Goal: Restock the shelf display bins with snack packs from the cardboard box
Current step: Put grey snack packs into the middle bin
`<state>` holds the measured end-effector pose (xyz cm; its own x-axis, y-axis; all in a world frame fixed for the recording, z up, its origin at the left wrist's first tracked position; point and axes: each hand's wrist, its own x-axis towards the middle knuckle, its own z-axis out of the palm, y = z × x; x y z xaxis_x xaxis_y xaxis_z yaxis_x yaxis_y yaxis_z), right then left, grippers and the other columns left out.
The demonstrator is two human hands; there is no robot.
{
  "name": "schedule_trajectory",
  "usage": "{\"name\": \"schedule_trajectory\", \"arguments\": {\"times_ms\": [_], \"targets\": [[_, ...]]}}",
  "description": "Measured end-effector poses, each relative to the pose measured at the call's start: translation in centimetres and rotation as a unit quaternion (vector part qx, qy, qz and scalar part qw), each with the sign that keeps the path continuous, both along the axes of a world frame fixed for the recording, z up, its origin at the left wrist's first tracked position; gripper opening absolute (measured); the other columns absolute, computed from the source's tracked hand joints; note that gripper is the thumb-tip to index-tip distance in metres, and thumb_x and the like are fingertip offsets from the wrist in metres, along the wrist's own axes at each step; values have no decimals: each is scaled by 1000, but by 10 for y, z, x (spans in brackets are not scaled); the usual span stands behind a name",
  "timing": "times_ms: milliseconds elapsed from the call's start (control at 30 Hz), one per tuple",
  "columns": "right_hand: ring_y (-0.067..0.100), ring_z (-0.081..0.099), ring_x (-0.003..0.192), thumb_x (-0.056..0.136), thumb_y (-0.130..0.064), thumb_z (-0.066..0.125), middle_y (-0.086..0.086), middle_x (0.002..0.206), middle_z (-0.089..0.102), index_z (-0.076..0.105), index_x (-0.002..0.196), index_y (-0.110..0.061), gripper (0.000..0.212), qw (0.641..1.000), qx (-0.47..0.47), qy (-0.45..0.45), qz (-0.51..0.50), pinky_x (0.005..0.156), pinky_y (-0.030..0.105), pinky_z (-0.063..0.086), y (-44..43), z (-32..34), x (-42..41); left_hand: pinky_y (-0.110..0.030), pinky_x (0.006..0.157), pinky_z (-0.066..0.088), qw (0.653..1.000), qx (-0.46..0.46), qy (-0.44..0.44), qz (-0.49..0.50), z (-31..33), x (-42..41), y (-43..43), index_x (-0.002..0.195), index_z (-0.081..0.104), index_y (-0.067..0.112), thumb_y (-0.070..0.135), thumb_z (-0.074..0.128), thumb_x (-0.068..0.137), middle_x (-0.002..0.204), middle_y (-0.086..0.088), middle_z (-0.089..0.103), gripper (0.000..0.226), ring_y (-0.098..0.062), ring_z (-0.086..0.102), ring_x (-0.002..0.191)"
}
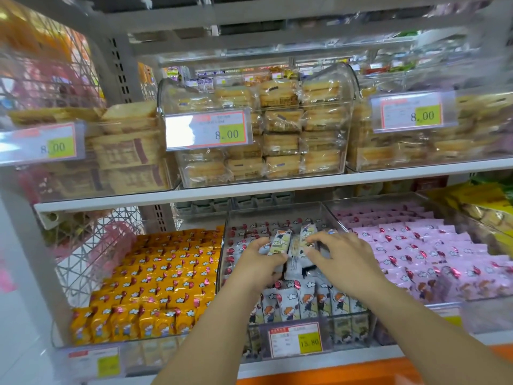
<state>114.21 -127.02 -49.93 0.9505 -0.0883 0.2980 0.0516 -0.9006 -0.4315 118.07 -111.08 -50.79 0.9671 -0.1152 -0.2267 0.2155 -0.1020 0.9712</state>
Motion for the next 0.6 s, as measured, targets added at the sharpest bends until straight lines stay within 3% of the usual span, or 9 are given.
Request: {"name": "schedule_trajectory", "arguments": {"times_ms": [100, 200, 267, 333, 400, 433, 500, 567, 600], "targets": [[18, 41, 122, 88, -59, 51, -10, 116, 59, 49, 119, -41, 35, 1000, -21, 1, -23, 107, 38, 22, 6, 0, 0, -35, 94, 51, 999, -46, 17, 9, 2, -2, 0, 141, 41, 20, 9, 67, 88, 114, -9, 53, 60, -19, 56, 94], [15, 51, 113, 85, -51, 61, -9, 105, 65, 53, 115, -41, 32, 998, 20, -30, -50, 110, 36, 21, 8, -3, 3, -35, 85, 51, 998, -62, 25, 11, 4, -4, 1, 141, 39, 20, 0, 63, 88, 92, -9, 58, 62, -16, 53, 68], [13, 59, 92, 86, -43, 62, -8, 87, 68, 57, 111, -40, 26, 996, 37, -57, -59, 111, 34, 22, 7, -4, 4, -35, 74, 52, 998, -54, 19, 12, 7, -5, 3, 141, 37, 24, -3, 62, 86, 101, -8, 60, 67, -15, 54, 64], [12, 59, 67, 86, -37, 63, -8, 62, 63, 61, 109, -37, 23, 995, 39, -74, -62, 107, 35, 33, 4, -7, 4, -35, 70, 53, 998, -60, 12, 16, 10, -6, 5, 136, 38, 26, -5, 60, 85, 105, -6, 61, 65, -18, 61, 77], [13, 55, 56, 84, -33, 64, -8, 51, 56, 63, 108, -33, 23, 993, 66, -76, -61, 87, 31, 46, 0, -6, 0, -40, 79, 52, 997, -74, 5, 29, 12, -7, 8, 135, 39, 24, -5, 59, 85, 107, -10, 63, 61, -27, 64, 93], [12, 52, 52, 84, -30, 64, -10, 51, 54, 64, 107, -31, 23, 991, 91, -81, -58, 70, 27, 48, -2, -5, -3, -40, 79, 50, 997, -75, 0, 32, 14, -9, 10, 136, 40, 23, -4, 58, 85, 107, -11, 63, 60, -29, 64, 97], [11, 49, 47, 86, -22, 64, -16, 62, 53, 63, 109, -26, 23, 982, 157, -93, -46, 46, 18, 37, -8, -3, -8, -36, 71, 47, 996, -82, -19, 33, 19, -16, 13, 133, 45, 21, 0, 57, 89, 104, -11, 64, 50, -26, 62, 89], [13, 49, 47, 86, -17, 64, -20, 67, 53, 62, 108, -23, 22, 965, 240, -107, -24, 42, 18, 37, -12, 1, -14, -34, 65, 47, 996, -77, -35, 32, 23, -24, 16, 124, 50, 21, 7, 58, 92, 100, -9, 66, 35, -21, 60, 79], [11, 44, 44, 86, -14, 65, -18, 59, 55, 62, 105, -23, 21, 954, 280, -110, -7, 42, 19, 36, -13, 3, -19, -36, 68, 49, 996, -66, -41, 32, 24, -28, 19, 120, 52, 20, 10, 59, 92, 101, -9, 67, 31, -21, 61, 79]]}}
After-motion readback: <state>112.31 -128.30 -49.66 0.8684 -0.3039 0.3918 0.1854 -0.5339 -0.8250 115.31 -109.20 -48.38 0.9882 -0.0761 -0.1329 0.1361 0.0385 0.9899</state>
